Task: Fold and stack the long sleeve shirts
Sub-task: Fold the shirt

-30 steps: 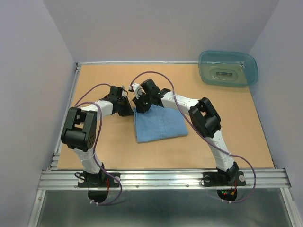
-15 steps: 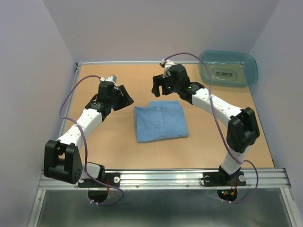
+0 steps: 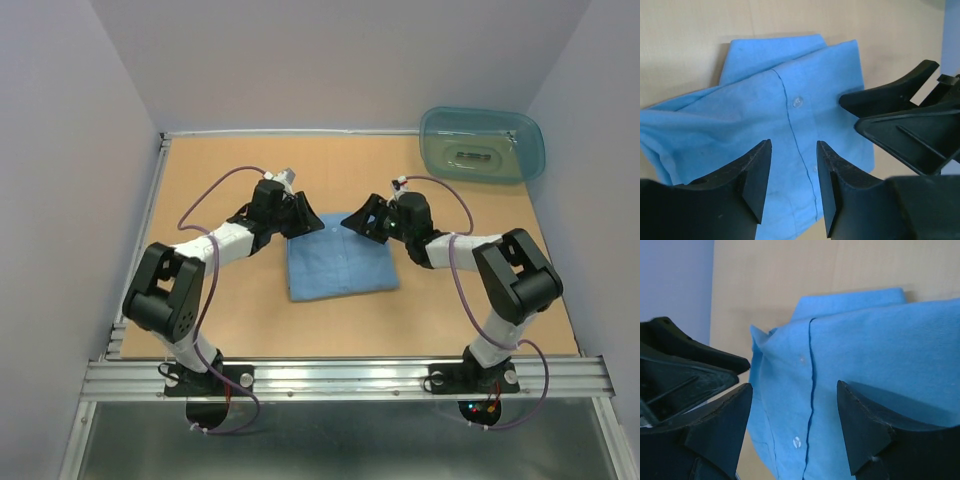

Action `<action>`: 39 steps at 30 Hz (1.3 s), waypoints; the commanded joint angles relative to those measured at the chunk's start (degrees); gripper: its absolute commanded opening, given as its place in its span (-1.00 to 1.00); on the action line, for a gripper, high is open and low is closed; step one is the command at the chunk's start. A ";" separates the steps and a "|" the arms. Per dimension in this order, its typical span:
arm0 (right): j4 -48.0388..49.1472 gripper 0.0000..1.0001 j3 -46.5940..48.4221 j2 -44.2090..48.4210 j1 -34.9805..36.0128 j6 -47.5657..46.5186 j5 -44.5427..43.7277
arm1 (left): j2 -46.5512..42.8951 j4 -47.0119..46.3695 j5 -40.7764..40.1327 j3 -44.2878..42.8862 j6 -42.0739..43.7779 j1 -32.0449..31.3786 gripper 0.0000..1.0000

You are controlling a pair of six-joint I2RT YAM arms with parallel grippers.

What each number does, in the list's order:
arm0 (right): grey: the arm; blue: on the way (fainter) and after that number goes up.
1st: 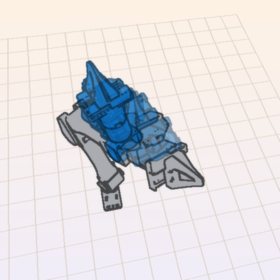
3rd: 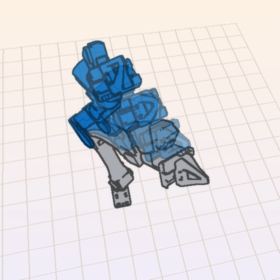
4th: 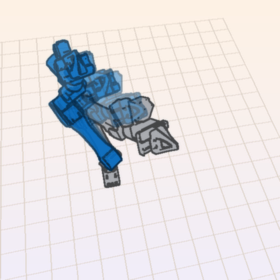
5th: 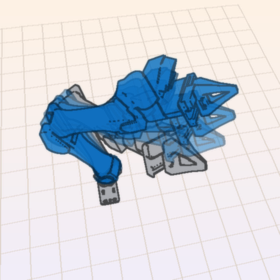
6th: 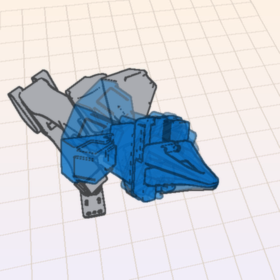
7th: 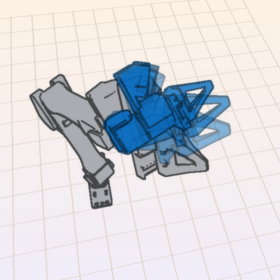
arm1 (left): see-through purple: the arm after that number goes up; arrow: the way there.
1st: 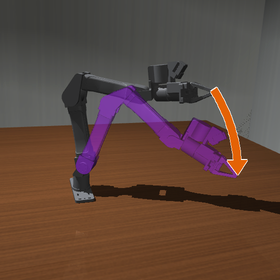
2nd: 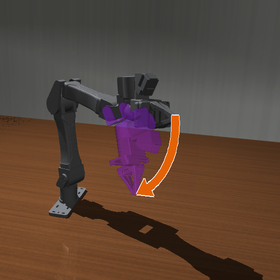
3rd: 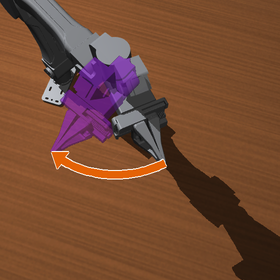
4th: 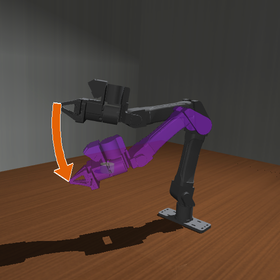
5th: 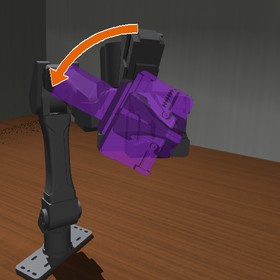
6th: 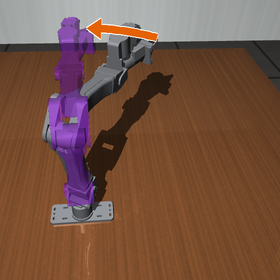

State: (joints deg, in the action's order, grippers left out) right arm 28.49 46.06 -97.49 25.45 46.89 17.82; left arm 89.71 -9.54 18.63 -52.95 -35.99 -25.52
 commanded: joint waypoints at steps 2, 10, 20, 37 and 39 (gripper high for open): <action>22.82 0.47 -5.01 -4.63 -4.09 9.00 1.25 | 7.74 -9.00 0.53 0.22 -0.40 0.29 0.01; 32.33 0.43 -12.40 -10.44 -11.30 11.20 2.65 | 16.46 -10.85 1.32 -1.45 0.56 1.00 -0.03; 20.56 0.43 -14.24 9.06 -14.20 6.72 13.54 | -1.63 0.04 -4.22 0.56 4.35 -2.25 0.29; 25.47 0.46 -35.07 14.97 -3.65 8.04 11.18 | -5.96 -13.39 -0.35 25.78 -6.46 -9.99 0.28; 26.70 0.46 -38.13 13.48 -4.53 7.69 9.35 | -5.60 -15.58 -0.96 27.37 -8.47 -9.46 0.28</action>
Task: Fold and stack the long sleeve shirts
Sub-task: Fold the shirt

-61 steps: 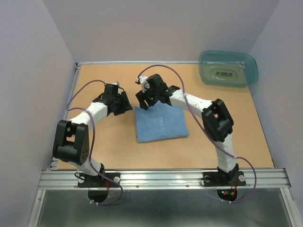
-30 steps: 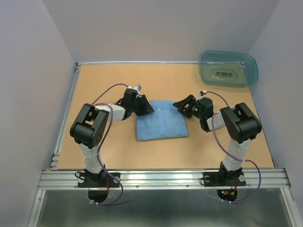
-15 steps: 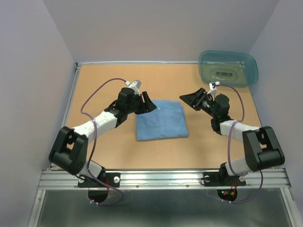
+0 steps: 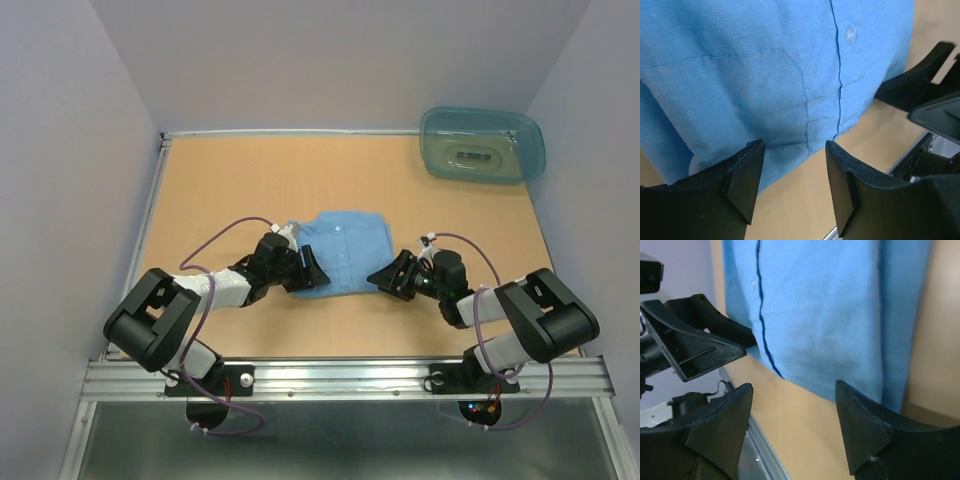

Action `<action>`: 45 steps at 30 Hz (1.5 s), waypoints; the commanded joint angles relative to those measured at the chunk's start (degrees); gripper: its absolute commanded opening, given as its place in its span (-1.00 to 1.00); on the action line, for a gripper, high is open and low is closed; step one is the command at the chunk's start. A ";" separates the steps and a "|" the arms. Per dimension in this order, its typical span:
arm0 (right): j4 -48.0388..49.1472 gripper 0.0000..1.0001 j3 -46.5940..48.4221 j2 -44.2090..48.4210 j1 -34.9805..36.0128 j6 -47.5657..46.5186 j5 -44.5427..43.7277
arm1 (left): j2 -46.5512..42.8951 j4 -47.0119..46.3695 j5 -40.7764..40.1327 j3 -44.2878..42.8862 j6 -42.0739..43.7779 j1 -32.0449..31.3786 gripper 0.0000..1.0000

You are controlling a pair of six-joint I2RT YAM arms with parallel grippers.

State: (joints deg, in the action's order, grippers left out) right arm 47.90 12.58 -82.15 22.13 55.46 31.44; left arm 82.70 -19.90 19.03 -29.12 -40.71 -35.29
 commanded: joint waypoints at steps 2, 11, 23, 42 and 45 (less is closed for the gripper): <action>9.93 0.45 -6.42 -3.80 -4.36 -1.06 -3.85 | 1.24 -5.94 -1.27 5.56 -4.64 1.62 0.28; -5.42 0.44 3.13 10.94 -7.72 -4.99 -0.15 | -13.60 7.76 -6.28 0.66 -0.17 4.52 0.29; 1.31 0.46 26.34 -6.60 -6.93 -1.14 -0.15 | 4.03 2.86 1.18 -18.06 5.20 14.28 0.28; 10.38 0.40 32.78 -33.18 -11.49 -0.78 -4.03 | 16.39 -0.16 5.93 -21.59 4.75 22.19 0.25; 4.85 0.40 33.04 -26.76 -11.41 -3.42 -1.05 | 11.10 3.10 5.76 -20.45 6.42 21.84 0.25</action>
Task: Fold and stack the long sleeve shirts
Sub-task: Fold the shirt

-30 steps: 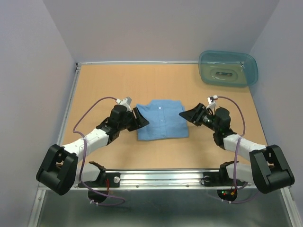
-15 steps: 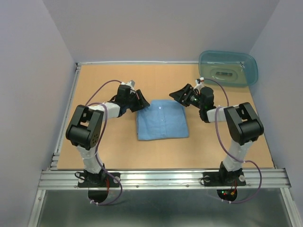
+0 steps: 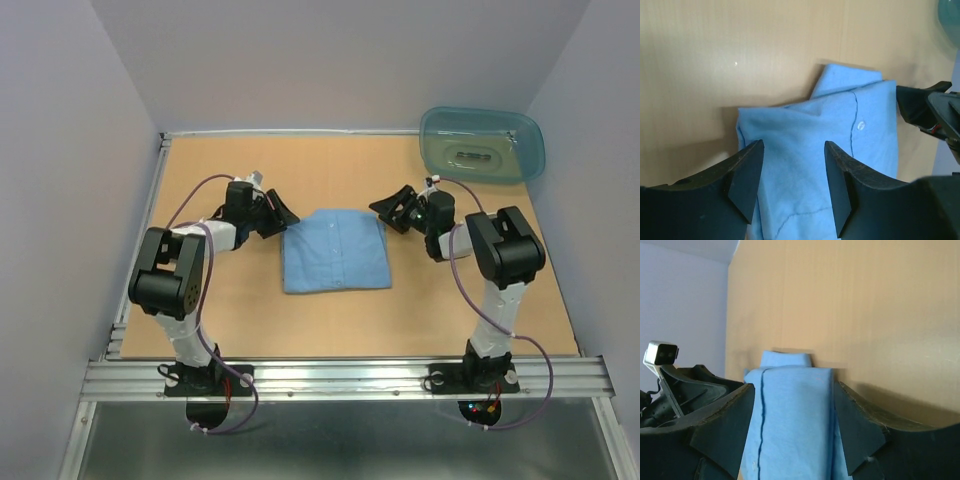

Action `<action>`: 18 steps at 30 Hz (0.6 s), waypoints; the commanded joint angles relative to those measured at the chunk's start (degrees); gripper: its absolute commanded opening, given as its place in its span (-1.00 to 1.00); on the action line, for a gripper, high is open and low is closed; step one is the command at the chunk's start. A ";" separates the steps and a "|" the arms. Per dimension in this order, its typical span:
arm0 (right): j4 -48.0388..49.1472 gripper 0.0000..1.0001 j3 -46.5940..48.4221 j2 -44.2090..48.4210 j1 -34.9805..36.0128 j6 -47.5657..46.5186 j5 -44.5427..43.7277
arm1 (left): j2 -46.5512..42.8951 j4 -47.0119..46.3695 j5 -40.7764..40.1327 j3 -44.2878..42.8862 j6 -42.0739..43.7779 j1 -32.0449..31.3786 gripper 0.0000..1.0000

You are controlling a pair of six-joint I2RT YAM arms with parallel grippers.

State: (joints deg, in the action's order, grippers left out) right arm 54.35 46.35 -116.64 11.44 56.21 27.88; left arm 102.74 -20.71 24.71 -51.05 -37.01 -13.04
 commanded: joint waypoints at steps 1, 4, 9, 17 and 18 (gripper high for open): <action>-2.13 0.40 -1.60 9.48 -0.28 -4.09 3.23 | -12.70 4.36 -0.45 2.87 2.82 -0.50 0.25; -2.75 0.40 -3.62 15.46 1.47 -3.12 5.16 | -18.34 5.33 -1.07 6.12 2.91 -1.72 0.26; -2.58 0.41 -9.42 20.40 6.13 -1.72 6.40 | -20.30 3.58 -2.12 11.75 1.51 -4.98 0.26; 6.82 0.41 -23.57 15.75 8.60 -2.48 1.66 | -14.76 -2.23 -4.67 18.96 -3.24 -4.89 0.24; 6.82 0.41 -24.54 15.31 8.25 -2.85 1.30 | -14.85 -1.71 -5.11 19.23 -3.33 -4.72 0.24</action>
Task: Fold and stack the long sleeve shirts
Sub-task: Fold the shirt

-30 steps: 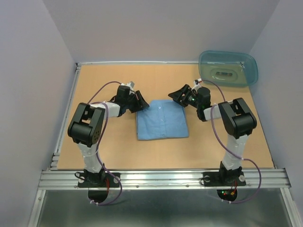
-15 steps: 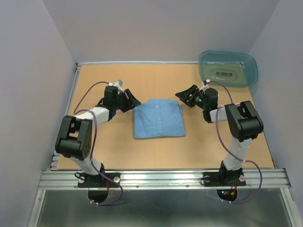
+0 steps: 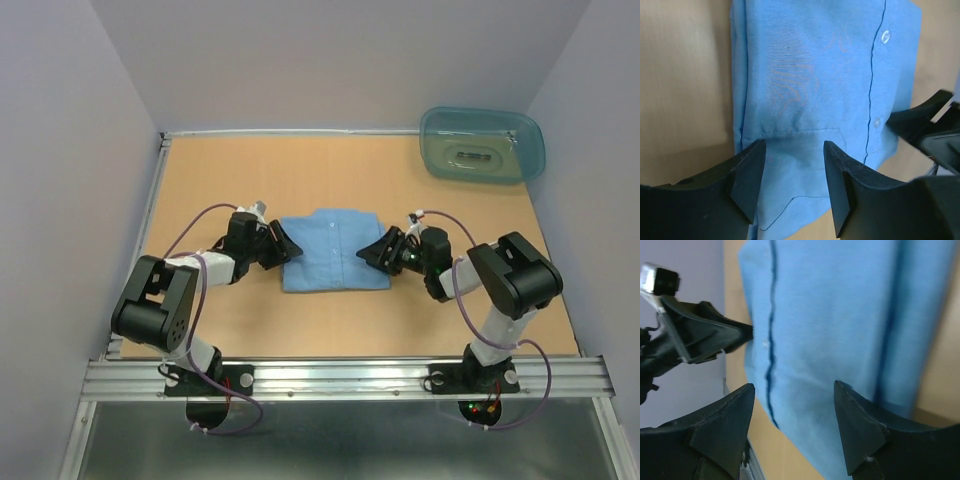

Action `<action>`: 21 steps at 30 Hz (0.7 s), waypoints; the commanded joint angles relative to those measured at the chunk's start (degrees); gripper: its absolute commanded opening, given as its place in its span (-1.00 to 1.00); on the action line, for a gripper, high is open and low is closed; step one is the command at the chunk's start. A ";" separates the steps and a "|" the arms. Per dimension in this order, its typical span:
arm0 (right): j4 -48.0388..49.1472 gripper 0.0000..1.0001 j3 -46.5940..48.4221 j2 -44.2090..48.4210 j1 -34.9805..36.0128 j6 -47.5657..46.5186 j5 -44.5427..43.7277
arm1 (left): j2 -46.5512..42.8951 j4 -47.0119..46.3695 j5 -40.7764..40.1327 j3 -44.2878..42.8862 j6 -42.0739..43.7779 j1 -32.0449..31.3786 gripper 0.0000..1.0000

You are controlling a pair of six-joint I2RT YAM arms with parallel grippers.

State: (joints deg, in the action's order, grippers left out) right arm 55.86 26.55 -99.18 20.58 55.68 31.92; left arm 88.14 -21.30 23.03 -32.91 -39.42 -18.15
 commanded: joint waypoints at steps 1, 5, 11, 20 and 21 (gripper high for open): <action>6.10 0.40 -5.53 -2.42 -2.54 -2.59 -2.13 | -1.29 -0.33 -4.21 1.35 -0.92 0.66 0.23; 4.01 0.40 -7.91 5.27 -5.63 -4.26 -0.72 | -8.05 6.69 -8.16 0.65 3.37 0.84 0.23; -31.90 0.47 1.81 18.92 -6.34 -16.82 -9.67 | -18.43 21.02 -18.43 -5.22 13.47 -1.44 0.28; -52.95 0.57 13.61 16.85 -6.43 -20.70 -11.88 | -14.23 30.35 -32.51 -16.83 16.22 -21.37 0.34; -54.61 0.57 16.41 15.60 -6.43 -20.87 -11.97 | -13.09 30.53 -33.04 -17.45 16.39 -22.53 0.39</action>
State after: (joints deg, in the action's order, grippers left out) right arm 11.40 35.66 -79.50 14.26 37.39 21.37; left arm 72.03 5.04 -3.40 -46.65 -25.50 -36.16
